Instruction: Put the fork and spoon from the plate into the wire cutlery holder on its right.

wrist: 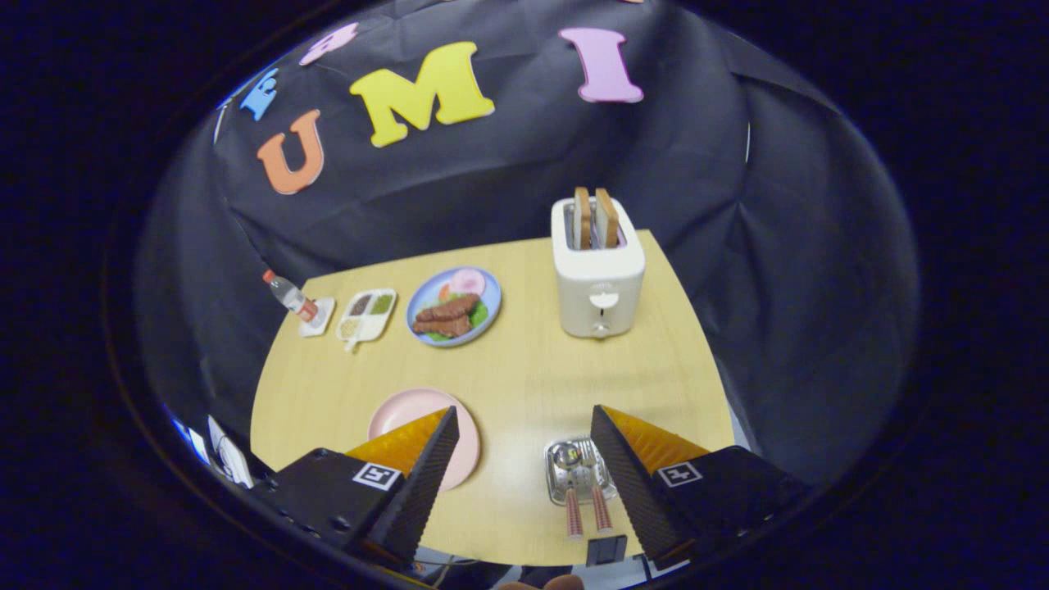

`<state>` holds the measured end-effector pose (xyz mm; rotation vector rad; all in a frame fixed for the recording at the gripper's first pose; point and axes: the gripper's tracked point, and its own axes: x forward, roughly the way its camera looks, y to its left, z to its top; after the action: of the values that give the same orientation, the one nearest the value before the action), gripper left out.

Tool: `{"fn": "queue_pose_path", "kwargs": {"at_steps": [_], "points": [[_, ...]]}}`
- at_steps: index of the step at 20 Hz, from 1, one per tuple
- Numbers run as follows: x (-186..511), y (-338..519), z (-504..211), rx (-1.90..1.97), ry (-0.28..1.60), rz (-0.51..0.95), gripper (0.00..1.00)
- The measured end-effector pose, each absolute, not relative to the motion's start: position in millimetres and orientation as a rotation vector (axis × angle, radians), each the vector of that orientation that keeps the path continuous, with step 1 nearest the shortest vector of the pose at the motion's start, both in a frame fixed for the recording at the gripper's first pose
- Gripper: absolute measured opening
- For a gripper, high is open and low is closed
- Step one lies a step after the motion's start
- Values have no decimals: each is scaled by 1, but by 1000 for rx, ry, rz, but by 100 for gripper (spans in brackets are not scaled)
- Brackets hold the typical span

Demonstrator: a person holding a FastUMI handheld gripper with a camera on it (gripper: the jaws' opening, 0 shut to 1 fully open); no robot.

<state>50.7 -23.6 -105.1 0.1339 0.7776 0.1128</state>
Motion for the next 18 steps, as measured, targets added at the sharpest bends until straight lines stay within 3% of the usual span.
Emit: {"fn": "queue_pose_path", "kwargs": {"at_steps": [5, 9, 18], "points": [[48, -12, -8, 107, 331, 101, 97], [18, -2, 47, 101, 89, 86, 96], [-17, 20, 52, 101, -15, 48, 96]]}}
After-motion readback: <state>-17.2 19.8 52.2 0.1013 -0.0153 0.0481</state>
